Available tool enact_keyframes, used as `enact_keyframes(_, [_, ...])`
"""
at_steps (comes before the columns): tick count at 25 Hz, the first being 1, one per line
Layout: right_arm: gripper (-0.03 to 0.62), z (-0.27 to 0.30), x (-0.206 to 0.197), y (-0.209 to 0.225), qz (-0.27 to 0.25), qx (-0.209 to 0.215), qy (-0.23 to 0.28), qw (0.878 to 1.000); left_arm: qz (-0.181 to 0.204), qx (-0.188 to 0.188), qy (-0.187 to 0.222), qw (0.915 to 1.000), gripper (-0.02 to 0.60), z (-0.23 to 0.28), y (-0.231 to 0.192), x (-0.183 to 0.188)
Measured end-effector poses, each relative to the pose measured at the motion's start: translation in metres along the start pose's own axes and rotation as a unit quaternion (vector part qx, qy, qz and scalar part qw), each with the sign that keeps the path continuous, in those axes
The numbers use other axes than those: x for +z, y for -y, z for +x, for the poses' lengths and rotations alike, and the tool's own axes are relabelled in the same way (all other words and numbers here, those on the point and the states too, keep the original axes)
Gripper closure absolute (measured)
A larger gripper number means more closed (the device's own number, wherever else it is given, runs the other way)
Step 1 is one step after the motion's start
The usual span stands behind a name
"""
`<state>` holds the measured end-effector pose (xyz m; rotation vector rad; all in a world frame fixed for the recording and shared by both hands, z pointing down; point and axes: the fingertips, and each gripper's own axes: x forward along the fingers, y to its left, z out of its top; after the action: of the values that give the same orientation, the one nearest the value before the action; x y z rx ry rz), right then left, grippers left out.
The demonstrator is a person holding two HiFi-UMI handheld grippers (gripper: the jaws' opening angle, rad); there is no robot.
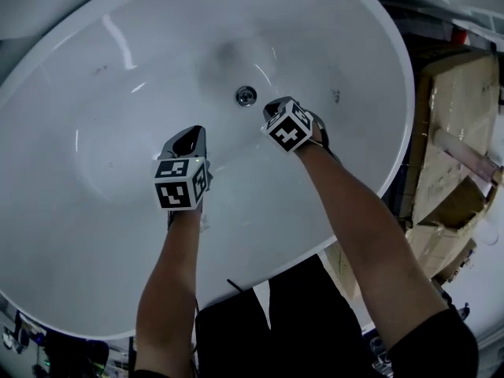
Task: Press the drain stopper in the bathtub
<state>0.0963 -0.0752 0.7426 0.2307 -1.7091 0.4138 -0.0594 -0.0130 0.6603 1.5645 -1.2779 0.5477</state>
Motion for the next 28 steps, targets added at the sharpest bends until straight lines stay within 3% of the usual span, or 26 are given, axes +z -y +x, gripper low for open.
enact_keyframes(4, [0.580,-0.066,0.007,-0.035,0.043,0.017,0.046,0.998,0.042,-0.006,-0.015,0.9990,0.557,-0.066,0.032,0.014])
enact_keyframes(6, [0.580,-0.093,0.015,-0.051,0.088,0.025,0.089,0.992,0.069,-0.003,-0.020,0.9974,0.557,-0.099,0.042,0.026])
enact_keyframes(9, [0.580,-0.149,0.026,-0.069,0.218,0.035,0.172,0.960,0.088,-0.007,-0.002,0.9961,0.557,-0.156,0.062,0.053])
enact_keyframes(10, [0.580,-0.174,0.031,-0.079,0.236,0.038,0.195,0.951,0.089,-0.009,0.006,0.9960,0.557,-0.176,0.070,0.061])
enact_keyframes(14, [0.580,-0.266,0.059,-0.127,0.164,0.017,0.239,0.957,0.095,-0.007,0.036,0.9948,0.557,-0.251,0.090,0.083])
enact_keyframes(19, [0.582,-0.377,0.084,-0.174,0.154,0.009,0.304,0.940,0.088,-0.014,0.060,0.9942,0.557,-0.339,0.124,0.087])
enact_keyframes(22, [0.582,-0.446,0.078,-0.198,0.171,-0.008,0.334,0.927,0.108,-0.031,0.074,0.9908,0.557,-0.395,0.153,0.084])
enact_keyframes(28, [0.582,-0.567,0.059,-0.250,0.094,-0.034,0.358,0.929,0.121,-0.075,0.150,0.9783,0.557,-0.482,0.196,0.107])
